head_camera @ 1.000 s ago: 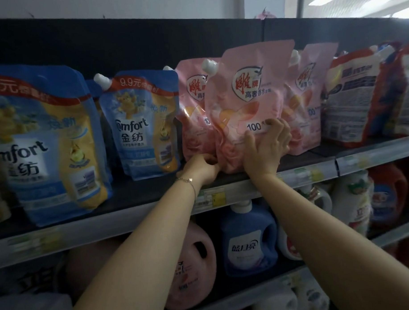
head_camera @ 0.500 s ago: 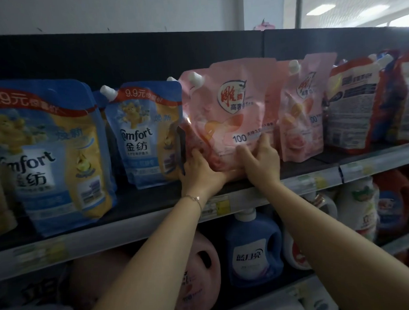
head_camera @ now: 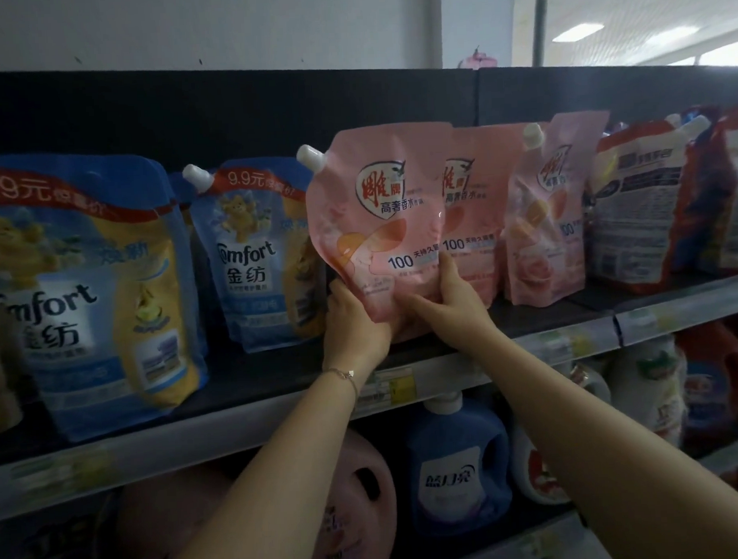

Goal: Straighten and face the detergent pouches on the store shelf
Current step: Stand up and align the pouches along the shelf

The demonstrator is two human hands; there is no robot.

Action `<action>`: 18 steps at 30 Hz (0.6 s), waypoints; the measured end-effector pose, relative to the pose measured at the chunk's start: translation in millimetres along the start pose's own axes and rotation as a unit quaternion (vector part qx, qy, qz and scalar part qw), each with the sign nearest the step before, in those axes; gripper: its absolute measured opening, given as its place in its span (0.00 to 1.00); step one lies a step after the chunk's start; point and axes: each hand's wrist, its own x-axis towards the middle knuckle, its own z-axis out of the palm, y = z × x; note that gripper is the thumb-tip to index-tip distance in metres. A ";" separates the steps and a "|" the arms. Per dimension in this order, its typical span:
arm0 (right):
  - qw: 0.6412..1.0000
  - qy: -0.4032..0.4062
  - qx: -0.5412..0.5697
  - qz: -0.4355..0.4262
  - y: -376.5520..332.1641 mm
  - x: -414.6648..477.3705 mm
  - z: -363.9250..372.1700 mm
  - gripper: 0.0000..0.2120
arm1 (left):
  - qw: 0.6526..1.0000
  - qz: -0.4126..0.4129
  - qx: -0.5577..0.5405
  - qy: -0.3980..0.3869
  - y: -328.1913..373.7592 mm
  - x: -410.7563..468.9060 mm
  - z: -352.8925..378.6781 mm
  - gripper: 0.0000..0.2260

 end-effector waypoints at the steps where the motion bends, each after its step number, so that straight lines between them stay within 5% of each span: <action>1: 0.999 0.004 0.046 0.003 1.1 1.6 0.3 0.34 | 1.000 -0.004 -0.006 -0.008 -1.4 1.2 0.0 0.42; 8: 0.974 0.002 0.217 0.069 0.2 12.6 -0.8 0.24 | 1.000 0.003 -0.019 -0.022 -3.0 1.0 -1.7 0.45; 14: 0.957 0.045 0.266 0.106 9.9 19.0 -2.8 0.35 | 1.000 0.006 -0.020 0.008 2.7 -5.3 -1.1 0.52; 18: 0.958 0.057 0.255 0.120 16.7 23.1 -5.7 0.28 | 1.000 -0.008 -0.016 0.009 4.2 -3.3 0.5 0.50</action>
